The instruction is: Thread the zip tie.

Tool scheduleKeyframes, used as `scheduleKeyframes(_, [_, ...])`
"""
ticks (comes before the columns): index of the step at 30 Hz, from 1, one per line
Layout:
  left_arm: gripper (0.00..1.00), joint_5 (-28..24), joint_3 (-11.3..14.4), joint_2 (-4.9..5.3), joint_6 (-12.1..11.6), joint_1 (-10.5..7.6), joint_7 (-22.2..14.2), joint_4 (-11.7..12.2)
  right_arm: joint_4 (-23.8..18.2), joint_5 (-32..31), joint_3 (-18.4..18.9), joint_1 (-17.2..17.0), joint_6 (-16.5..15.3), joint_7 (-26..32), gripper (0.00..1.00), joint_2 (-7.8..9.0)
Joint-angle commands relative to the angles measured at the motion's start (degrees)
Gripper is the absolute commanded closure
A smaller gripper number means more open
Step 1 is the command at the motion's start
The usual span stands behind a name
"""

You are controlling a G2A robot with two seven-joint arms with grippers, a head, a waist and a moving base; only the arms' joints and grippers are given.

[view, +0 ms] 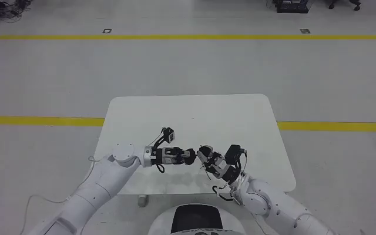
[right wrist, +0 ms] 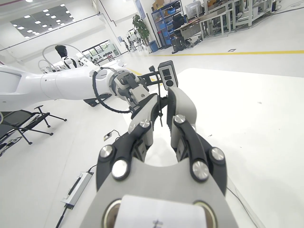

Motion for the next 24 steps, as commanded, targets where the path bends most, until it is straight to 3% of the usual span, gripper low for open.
scheduleKeyframes(1, [1.00, -0.4, -0.3, 0.07, -0.2, -0.03, -0.1, 0.2, -0.4, 0.7, -0.1, -0.3, 0.0, -0.6, 0.00, 0.53])
scheduleKeyframes(6, [1.00, -1.5, -1.2, 0.28, -1.3, 0.08, -1.1, 0.7, -1.4, 4.8, -0.8, -0.5, 0.0, -1.3, 0.00, 2.03])
scheduleKeyframes(16, [1.00, -3.1, -1.4, 0.26, -1.1, 0.36, -1.0, 0.6, -2.0, 6.1, -1.0, -0.7, 0.0, -1.1, 0.00, 1.96])
scheduleKeyframes(19, [1.00, -7.9, -2.0, 0.18, 0.2, 0.69, -3.5, 1.0, -4.8, 18.6, -1.8, -0.6, 0.0, 1.3, 0.00, 2.33])
scheduleKeyframes(24, [1.00, -15.1, -2.3, -0.09, 2.3, 0.41, -11.0, 3.1, -9.2, 35.0, -1.9, 0.8, 0.0, 8.5, 0.00, 4.72])
